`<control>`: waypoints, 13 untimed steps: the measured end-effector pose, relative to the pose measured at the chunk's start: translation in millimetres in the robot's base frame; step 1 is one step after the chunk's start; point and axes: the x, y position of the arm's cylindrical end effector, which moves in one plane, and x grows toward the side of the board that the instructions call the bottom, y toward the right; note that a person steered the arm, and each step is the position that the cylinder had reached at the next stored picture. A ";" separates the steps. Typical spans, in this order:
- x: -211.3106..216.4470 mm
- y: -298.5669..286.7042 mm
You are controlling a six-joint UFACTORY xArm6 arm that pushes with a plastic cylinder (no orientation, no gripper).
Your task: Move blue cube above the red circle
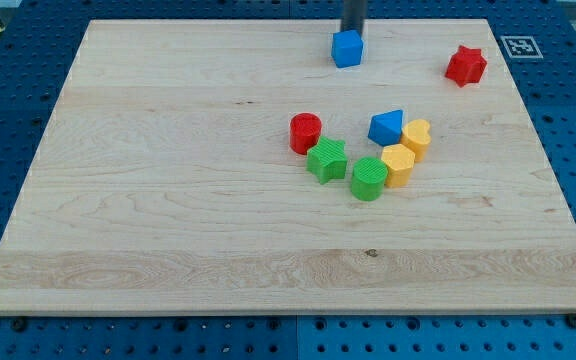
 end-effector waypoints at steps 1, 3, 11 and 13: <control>24.9 0.7; 55.9 -46.1; 78.4 -101.9; 117.9 -103.4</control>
